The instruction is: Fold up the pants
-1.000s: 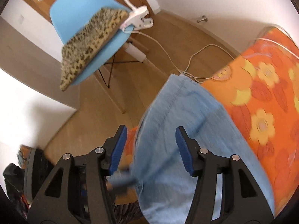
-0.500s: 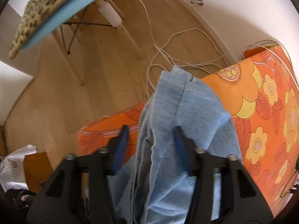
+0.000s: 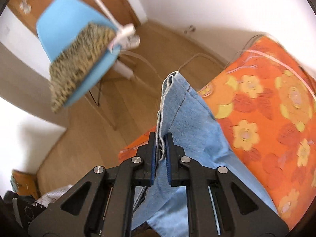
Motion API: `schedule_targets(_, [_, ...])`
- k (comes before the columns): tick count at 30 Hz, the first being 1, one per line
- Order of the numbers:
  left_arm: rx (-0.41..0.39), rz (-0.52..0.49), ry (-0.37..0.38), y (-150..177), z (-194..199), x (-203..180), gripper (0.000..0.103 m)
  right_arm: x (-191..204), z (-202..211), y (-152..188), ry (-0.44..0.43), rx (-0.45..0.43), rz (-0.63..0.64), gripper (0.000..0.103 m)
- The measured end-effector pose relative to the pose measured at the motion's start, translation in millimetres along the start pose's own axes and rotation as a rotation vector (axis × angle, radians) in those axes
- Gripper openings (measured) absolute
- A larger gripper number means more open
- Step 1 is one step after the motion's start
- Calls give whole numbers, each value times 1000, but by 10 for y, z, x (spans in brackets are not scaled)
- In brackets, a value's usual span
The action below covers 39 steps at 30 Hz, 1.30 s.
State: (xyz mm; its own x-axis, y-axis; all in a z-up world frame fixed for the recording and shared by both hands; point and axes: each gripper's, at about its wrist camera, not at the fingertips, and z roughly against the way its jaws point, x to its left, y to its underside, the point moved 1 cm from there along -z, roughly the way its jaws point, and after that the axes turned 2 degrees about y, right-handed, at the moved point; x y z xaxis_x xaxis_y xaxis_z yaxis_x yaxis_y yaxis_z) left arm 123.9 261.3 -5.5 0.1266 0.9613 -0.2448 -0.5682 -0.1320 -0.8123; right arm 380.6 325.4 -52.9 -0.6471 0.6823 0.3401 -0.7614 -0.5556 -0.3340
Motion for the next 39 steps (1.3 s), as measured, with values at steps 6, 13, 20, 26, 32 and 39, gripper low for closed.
schedule_targets(6, [-25, -86, 75, -359, 186, -670, 13, -233, 959, 242, -15, -157, -62, 9])
schedule_targets(13, [-21, -198, 201, -503, 172, -1667, 13, -780, 2080, 818, 0, -322, -157, 8])
schedule_targets(20, [25, -293, 359, -405, 12, -2615, 13, -1522, 2971, 1716, 77, -432, -274, 8])
schedule_targets(26, [103, -370, 499, -112, -277, -3440, 13, -2200, 3444, 2633, 149, -476, -405, 8])
schedule_targets(32, [207, -455, 609, 368, -624, -4191, 13, -2840, 3637, 3595, 211, -474, -538, 8])
schedule_targets(39, [311, -513, 689, 789, -1003, -4832, 13, -3437, 3662, 4574, 238, -470, -679, 8])
